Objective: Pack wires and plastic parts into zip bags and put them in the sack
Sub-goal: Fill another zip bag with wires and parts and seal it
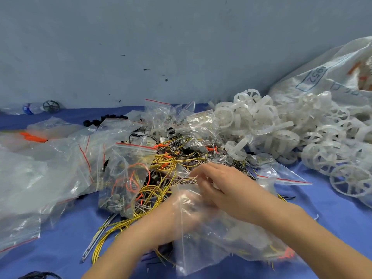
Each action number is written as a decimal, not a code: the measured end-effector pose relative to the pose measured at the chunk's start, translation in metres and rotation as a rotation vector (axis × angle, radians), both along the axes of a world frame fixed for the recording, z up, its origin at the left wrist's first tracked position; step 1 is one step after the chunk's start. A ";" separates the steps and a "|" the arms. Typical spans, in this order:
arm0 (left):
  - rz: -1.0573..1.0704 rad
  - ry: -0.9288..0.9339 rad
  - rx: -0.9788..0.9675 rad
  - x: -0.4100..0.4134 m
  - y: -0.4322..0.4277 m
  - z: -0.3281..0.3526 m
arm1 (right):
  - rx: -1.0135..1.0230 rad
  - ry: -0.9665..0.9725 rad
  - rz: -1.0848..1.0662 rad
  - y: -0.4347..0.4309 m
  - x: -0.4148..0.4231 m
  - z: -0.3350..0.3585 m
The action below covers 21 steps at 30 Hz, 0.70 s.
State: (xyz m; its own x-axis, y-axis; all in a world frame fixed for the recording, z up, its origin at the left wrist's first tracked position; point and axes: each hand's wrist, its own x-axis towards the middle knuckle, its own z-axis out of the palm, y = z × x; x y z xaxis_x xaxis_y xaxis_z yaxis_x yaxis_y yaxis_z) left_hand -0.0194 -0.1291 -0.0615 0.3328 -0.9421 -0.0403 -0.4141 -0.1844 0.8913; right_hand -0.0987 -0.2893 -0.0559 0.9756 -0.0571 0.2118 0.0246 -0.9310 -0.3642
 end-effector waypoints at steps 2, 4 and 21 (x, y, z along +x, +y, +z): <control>0.056 0.029 0.038 0.013 0.008 0.004 | -0.021 0.030 0.002 -0.003 0.003 0.000; 0.268 0.041 0.033 0.034 0.021 0.007 | -0.061 0.050 0.016 -0.003 0.007 -0.001; 0.422 -1.004 0.441 0.123 -0.102 -0.009 | -0.095 0.100 0.085 -0.010 0.012 -0.010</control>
State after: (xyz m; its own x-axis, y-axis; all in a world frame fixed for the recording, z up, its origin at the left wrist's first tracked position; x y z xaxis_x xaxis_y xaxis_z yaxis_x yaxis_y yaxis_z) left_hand 0.1035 -0.2311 -0.0704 0.6834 -0.7197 0.1223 -0.7270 -0.6862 0.0245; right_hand -0.0870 -0.2997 -0.0661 0.9925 0.0425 0.1142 0.0732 -0.9573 -0.2796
